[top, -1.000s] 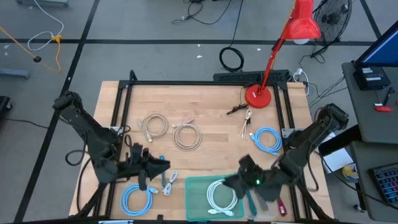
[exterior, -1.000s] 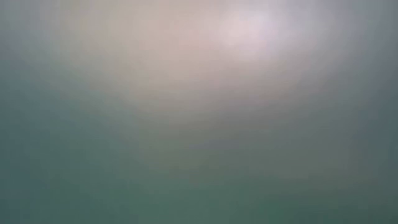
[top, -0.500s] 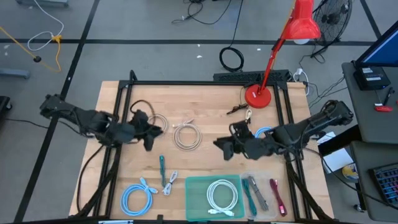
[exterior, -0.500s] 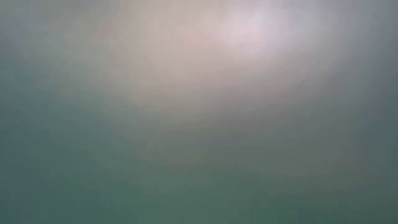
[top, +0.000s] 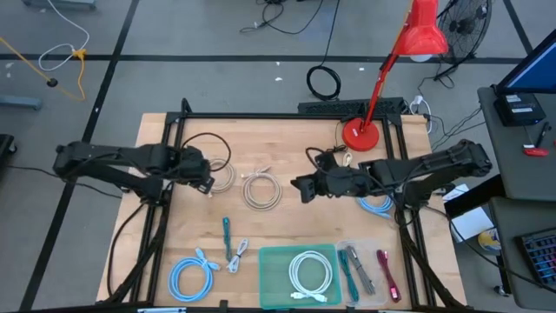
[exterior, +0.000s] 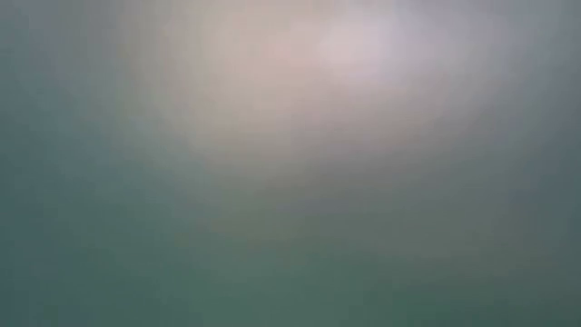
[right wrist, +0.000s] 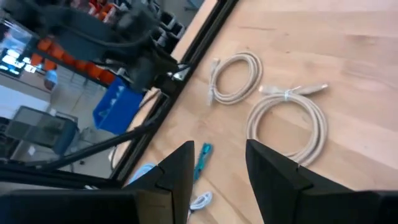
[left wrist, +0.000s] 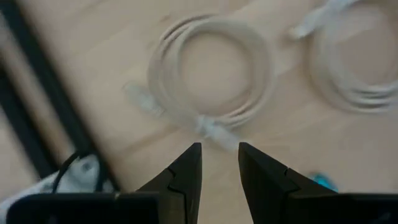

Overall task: Pick & Place USB Port
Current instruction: Put the left brown hdmi cable into the green bin

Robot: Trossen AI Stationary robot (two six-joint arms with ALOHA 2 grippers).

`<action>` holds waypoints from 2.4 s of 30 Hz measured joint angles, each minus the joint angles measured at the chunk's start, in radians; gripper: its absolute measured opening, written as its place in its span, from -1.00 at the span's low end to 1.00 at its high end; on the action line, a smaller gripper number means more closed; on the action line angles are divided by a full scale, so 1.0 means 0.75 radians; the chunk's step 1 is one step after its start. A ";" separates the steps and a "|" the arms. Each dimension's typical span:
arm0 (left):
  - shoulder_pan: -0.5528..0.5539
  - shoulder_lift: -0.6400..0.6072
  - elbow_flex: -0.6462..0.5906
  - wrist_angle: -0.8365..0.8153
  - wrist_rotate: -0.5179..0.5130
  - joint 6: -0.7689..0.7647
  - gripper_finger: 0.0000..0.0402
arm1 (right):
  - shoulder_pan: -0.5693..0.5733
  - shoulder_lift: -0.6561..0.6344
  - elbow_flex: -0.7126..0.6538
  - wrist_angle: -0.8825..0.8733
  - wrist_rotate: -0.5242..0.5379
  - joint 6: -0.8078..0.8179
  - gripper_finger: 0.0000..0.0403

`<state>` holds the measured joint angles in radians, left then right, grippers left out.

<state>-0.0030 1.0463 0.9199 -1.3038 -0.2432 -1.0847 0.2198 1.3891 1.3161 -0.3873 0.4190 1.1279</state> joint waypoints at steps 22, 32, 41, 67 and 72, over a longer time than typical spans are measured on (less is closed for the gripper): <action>0.177 0.317 -0.007 0.008 0.146 -0.137 0.75 | -0.033 0.004 0.000 -0.011 -0.156 -0.155 -0.33; 0.223 0.324 -0.156 0.207 0.233 -0.440 0.63 | -0.058 0.004 0.000 -0.050 -0.368 -0.350 -0.33; 0.238 0.324 -0.285 0.327 0.291 -0.513 0.59 | -0.058 0.004 0.000 -0.135 -0.392 -0.444 -0.33; 0.336 0.324 -0.339 0.443 0.224 -0.582 0.59 | -0.026 0.004 0.000 -0.137 -0.494 -0.524 -0.33; 0.335 0.324 -0.428 0.539 0.288 -0.618 0.59 | -0.019 0.004 0.000 -0.137 -0.495 -0.531 -0.33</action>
<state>0.2485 1.2896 0.5992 -0.8993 -0.0275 -1.5486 0.2058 1.3918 1.3163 -0.4904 0.0479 0.7297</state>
